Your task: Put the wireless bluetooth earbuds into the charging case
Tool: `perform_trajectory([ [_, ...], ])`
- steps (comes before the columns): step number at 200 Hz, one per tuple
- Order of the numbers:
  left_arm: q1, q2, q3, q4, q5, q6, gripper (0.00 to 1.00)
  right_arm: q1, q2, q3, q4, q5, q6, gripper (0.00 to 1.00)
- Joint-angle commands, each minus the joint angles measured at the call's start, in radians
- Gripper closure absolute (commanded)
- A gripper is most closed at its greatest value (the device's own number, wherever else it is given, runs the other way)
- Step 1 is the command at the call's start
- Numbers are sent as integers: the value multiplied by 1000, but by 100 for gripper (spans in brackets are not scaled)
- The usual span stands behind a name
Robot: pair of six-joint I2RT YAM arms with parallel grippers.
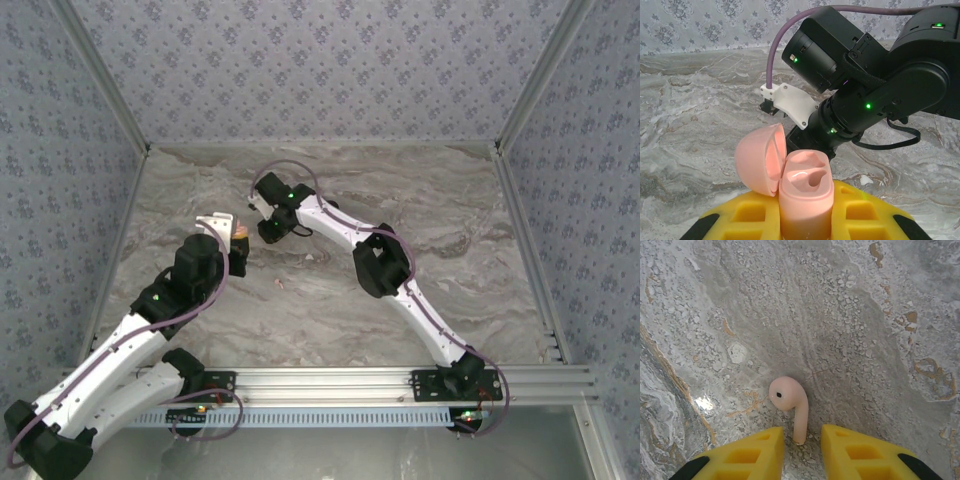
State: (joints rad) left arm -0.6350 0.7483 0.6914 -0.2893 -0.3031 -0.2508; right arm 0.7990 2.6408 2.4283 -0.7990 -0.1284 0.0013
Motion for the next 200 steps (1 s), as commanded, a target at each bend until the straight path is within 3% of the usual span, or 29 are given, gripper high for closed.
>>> perform_trajectory([
  [1, 5, -6, 35, -1, 0, 10, 82, 16, 64, 18, -42, 6, -33, 71],
  [22, 5, -15, 35, -5, -5, 11, 82, 19, 73, 23, -37, -7, -34, 73],
  [59, 7, -25, 34, -10, -7, 11, 82, 14, 75, 25, -45, 14, -16, 86],
  [85, 6, -25, 32, -11, -7, 11, 82, 3, 39, -3, -42, 17, -10, 90],
  [160, 6, -17, 31, -3, 2, 9, 82, -37, -231, -381, 97, 51, 0, 90],
  [200, 7, -9, 31, 6, 13, 4, 82, -56, -404, -651, 178, 134, 35, 90],
])
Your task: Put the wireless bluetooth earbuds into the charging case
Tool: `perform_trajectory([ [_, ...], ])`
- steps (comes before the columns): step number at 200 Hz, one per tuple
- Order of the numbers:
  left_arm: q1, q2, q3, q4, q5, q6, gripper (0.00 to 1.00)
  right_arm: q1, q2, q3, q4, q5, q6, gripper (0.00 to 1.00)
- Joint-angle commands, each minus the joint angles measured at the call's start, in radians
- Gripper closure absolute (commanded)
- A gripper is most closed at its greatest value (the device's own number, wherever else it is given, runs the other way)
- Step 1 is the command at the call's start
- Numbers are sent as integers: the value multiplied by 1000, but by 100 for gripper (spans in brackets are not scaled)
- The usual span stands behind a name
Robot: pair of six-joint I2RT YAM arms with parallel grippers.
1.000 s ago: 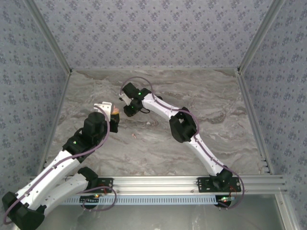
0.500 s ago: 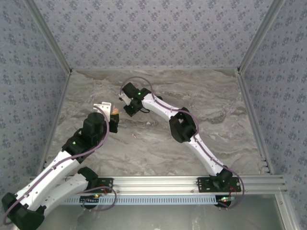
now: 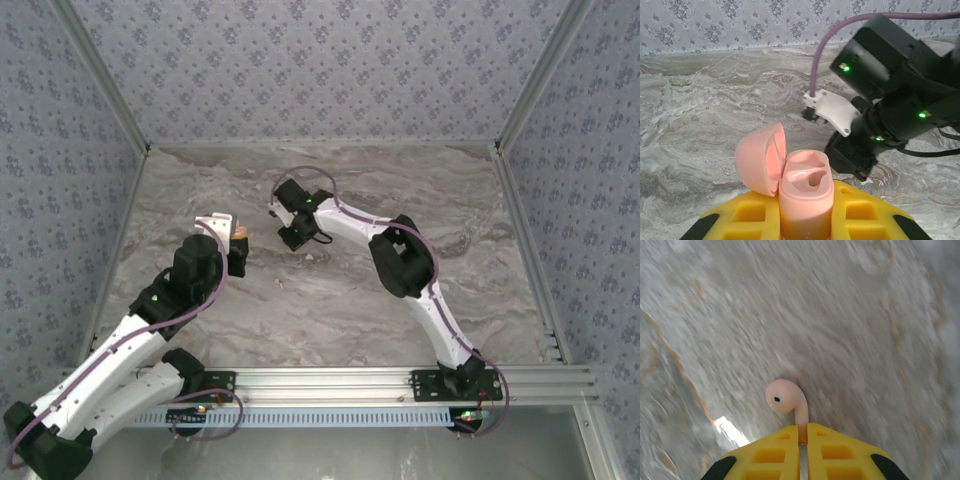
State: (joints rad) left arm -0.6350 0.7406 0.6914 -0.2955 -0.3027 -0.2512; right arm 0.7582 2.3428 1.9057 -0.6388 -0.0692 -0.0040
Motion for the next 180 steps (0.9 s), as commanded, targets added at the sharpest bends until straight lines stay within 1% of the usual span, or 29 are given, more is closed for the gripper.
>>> perform_trajectory([
  [1, 7, -1, 31, 13, 12, 4, 82, -16, -111, -137, 21, 78, 42, 90],
  [12, 7, 3, 30, 18, 19, 1, 82, -25, -168, -224, 34, 107, 66, 91],
  [19, 6, 6, 29, 22, 20, -1, 82, -32, -207, -285, 76, 120, 84, 91],
  [43, 7, 19, 28, 37, 33, -1, 82, -51, -322, -463, 121, 144, 147, 90],
  [61, 7, 33, 28, 48, 39, -1, 82, -53, -380, -557, 131, 152, 175, 90],
  [80, 7, 46, 26, 63, 46, 1, 82, -54, -413, -618, 142, 145, 194, 89],
  [110, 7, 65, 29, 78, 59, 1, 82, -54, -421, -620, 123, 125, 180, 83],
  [125, 7, 72, 31, 80, 65, 0, 82, -53, -427, -599, 99, 114, 159, 74],
  [137, 7, 73, 31, 79, 68, 1, 82, -54, -439, -585, 78, 115, 141, 70],
  [151, 7, 71, 31, 79, 71, 0, 82, -56, -455, -565, 54, 98, 113, 62],
  [162, 7, 69, 31, 79, 74, -2, 82, -62, -459, -546, 42, 79, 93, 58],
  [180, 6, 68, 31, 78, 77, -6, 82, -72, -449, -508, -14, 56, 59, 55],
])
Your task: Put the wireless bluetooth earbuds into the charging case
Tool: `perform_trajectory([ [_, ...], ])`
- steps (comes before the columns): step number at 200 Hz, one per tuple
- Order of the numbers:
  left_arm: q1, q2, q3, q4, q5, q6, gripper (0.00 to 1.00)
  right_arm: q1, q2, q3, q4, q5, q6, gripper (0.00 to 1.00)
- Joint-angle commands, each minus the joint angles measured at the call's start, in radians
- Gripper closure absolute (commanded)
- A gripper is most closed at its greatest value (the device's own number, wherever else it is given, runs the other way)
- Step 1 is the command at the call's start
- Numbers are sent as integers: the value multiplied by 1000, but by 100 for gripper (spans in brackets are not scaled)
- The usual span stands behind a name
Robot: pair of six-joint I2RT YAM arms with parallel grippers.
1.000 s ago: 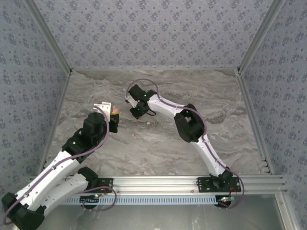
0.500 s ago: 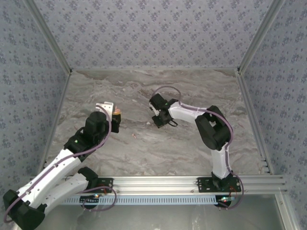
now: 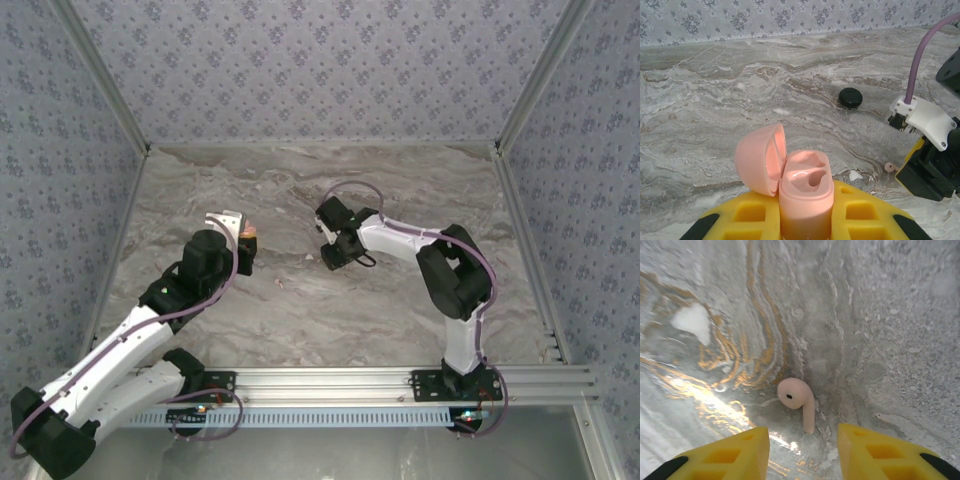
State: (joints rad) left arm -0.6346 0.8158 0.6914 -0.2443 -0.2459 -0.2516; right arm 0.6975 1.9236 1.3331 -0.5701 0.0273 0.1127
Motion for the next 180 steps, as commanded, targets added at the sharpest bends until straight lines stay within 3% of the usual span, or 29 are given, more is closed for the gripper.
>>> perform_trajectory([
  [1, 6, -7, 31, 27, 21, -6, 82, -12, -29, 68, -84, -42, -61, 56],
  [72, 6, -10, 28, 36, 37, -18, 82, -29, 126, 258, -246, -85, -146, 56],
  [180, 7, -6, 30, 37, 40, -12, 82, -15, 219, 346, -326, -67, -185, 57],
])
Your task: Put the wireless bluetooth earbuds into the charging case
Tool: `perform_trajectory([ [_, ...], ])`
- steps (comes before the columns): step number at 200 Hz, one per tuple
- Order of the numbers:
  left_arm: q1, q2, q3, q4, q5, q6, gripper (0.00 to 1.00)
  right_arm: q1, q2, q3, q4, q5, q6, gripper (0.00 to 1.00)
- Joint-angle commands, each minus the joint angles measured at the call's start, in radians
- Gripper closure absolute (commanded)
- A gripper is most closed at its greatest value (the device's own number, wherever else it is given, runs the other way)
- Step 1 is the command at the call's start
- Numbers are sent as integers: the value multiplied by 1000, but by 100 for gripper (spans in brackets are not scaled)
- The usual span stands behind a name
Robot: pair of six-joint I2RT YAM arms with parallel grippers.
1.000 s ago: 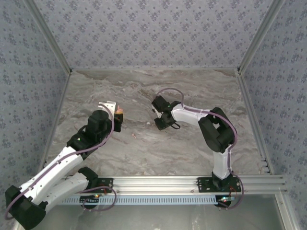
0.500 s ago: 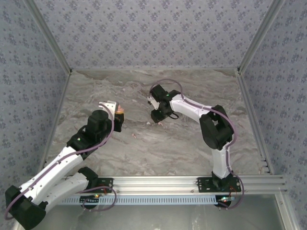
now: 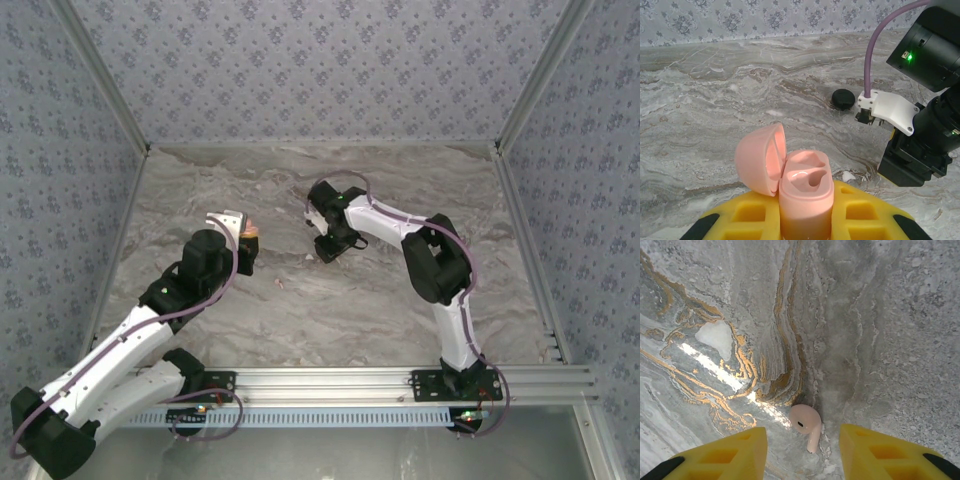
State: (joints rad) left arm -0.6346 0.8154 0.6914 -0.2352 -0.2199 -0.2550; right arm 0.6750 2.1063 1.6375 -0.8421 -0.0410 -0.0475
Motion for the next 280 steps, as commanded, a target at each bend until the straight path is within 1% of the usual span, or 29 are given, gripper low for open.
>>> perform_trajectory([
  [1, 6, -5, 30, 28, 14, -9, 82, 8, 37, 42, -55, 1, -25, 57],
  [53, 6, -7, 28, 27, 14, -9, 82, 14, 74, 77, -75, 12, -22, 59],
  [87, 7, -6, 26, 27, 14, -9, 82, 14, 86, 83, -81, 21, -20, 59],
  [124, 6, -7, 25, 26, 11, -9, 82, 14, 98, 88, -89, 28, -21, 62],
  [181, 7, -8, 26, 23, 11, -9, 82, 14, 119, 99, -92, 28, -12, 63],
  [241, 7, -10, 25, 22, 10, -9, 82, 12, 147, 107, -105, 38, 1, 71],
  [280, 7, -7, 22, 25, 23, -13, 82, 5, 139, 94, -86, 24, 28, 74],
])
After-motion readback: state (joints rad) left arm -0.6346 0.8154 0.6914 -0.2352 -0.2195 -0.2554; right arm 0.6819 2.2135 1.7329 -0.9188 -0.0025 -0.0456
